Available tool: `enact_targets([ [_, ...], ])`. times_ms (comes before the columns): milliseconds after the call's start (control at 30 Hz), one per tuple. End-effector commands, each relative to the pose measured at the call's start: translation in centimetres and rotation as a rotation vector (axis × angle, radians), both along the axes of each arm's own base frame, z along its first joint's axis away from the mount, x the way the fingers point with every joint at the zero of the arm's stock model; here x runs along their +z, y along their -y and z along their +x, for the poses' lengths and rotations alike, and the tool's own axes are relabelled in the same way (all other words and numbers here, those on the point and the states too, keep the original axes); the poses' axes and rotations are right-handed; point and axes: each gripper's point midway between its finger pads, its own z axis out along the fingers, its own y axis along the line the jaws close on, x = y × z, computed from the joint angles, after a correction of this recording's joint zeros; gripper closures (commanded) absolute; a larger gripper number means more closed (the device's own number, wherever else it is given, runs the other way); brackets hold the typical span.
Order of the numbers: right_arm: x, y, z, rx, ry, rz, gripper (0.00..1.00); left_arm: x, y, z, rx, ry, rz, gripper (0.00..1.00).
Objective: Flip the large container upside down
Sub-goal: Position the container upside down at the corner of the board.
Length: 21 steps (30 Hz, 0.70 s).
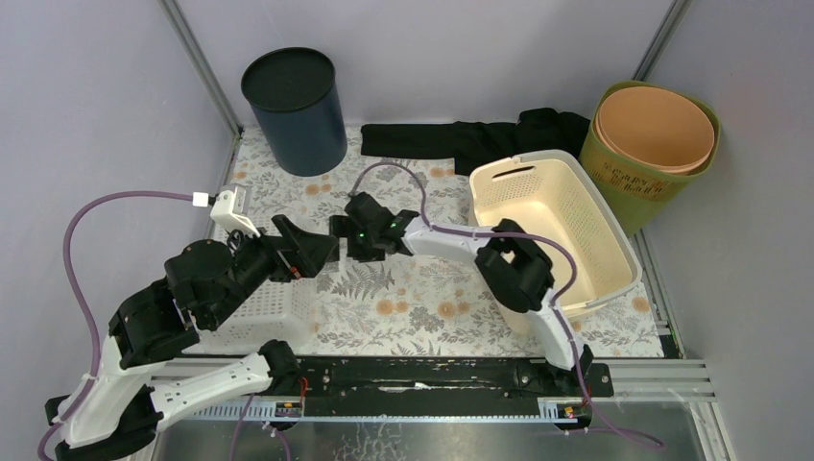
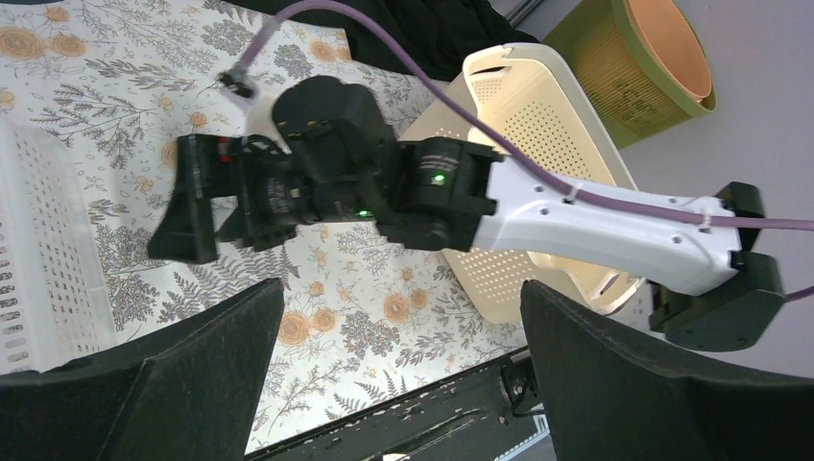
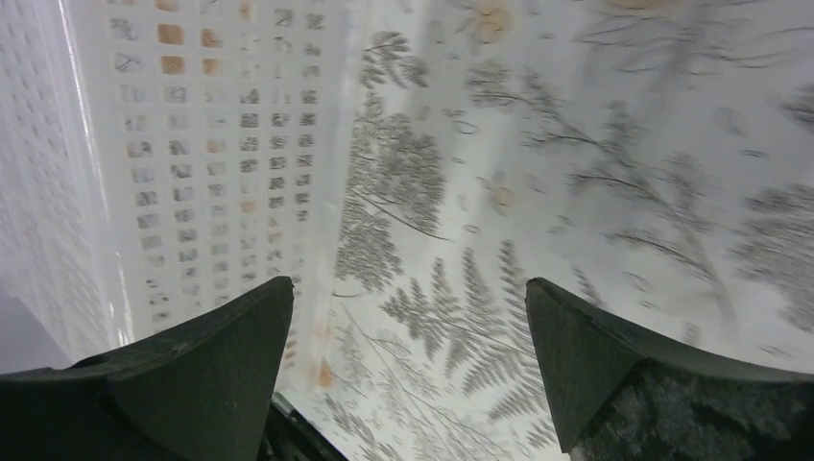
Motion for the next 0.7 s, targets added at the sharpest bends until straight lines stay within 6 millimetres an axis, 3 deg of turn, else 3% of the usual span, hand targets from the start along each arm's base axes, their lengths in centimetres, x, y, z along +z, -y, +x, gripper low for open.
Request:
enact_targets([
  [0, 6.1, 3.7, 1.7, -0.037, 0.136, 0.011, 0.03, 0.8, -0.2, 0.2, 0.007, 0.03, -0.01, 0.0],
  [233, 12.9, 9.0, 0.9, 0.023, 0.299, -0.119, 0.03, 0.4, 0.2, 0.5, 0.008, 0.03, -0.01, 0.0],
  [400, 16.6, 13.4, -0.4, 0.035, 0.347, -0.227, 0.04, -0.3, 0.9, 0.6, -0.006, 0.019, -0.008, 0.0],
  [667, 17.9, 22.0, -2.0, -0.033, 0.372, -0.49, 0.04, -2.3, 2.7, 0.9, -0.054, -0.031, 0.04, 0.0],
])
